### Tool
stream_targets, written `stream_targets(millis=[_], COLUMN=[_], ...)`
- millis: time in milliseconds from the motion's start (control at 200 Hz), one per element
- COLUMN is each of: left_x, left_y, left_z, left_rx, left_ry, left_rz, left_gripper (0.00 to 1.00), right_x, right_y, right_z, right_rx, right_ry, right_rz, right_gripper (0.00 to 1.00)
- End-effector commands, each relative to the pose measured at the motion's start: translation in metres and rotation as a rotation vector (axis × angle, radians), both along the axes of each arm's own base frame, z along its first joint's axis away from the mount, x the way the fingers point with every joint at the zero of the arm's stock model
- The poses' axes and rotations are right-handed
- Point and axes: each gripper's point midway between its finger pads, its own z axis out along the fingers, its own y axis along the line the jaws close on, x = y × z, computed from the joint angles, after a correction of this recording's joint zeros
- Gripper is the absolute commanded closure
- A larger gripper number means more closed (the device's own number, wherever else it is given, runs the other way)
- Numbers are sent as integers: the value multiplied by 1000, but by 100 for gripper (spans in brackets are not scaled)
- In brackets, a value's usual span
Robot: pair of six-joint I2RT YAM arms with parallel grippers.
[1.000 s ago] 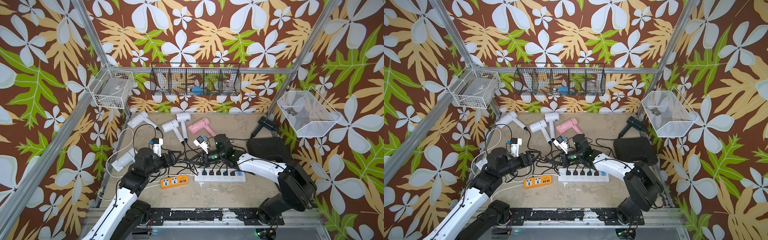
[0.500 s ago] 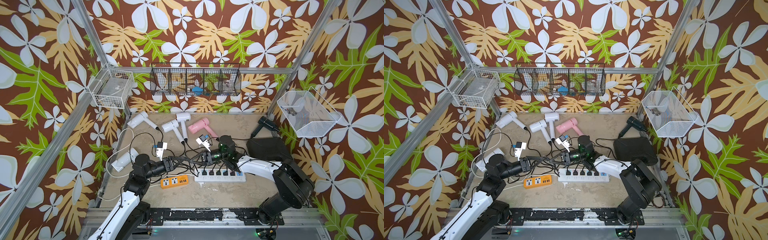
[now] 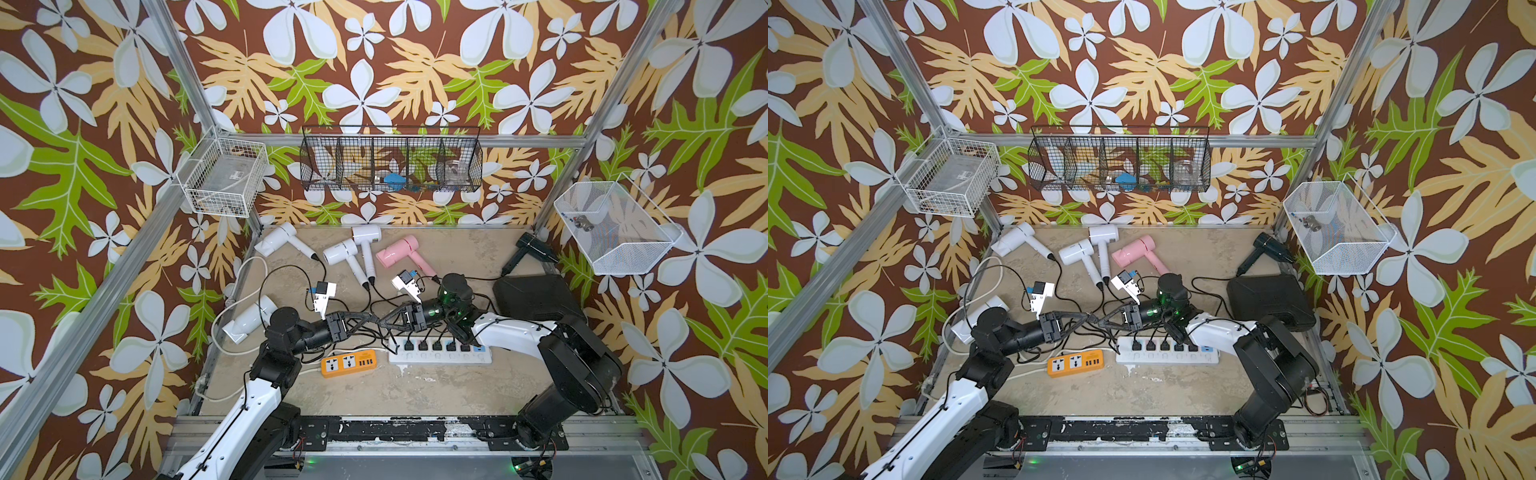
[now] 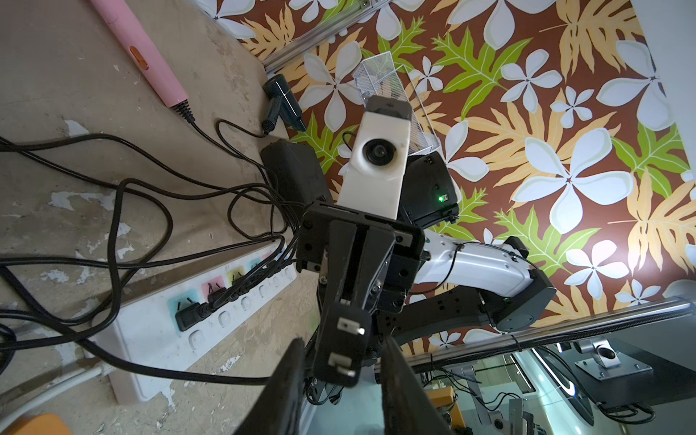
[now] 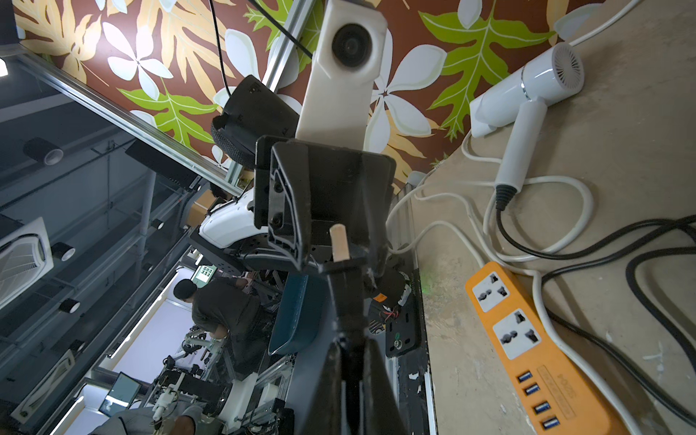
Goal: Charge the blow dryers
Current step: Insert the plug into the socket.
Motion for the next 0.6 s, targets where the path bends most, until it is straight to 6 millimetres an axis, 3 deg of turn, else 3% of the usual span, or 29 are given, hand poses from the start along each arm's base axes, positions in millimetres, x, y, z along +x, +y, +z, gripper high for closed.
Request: stream_targets(millis=[0, 165, 380, 596], left_x=[-1, -1, 0, 4], left_y=[0, -1, 0, 3], left_z=[1, -1, -4, -8], left_rx=[-1, 4, 6, -3], left_ry=[-27, -27, -20, 6], left_rz=[-11, -12, -2, 37], left_gripper=[73, 95, 100, 100], right_x=[-4, -5, -3, 2], right_y=[-1, 1, 2, 3], right_z=[14, 13, 11, 11], right_rx=[57, 73, 75, 57], right_ry=[-18, 7, 18, 5], right_rz=[31, 45, 49, 19], right_gripper=[100, 100, 100, 58])
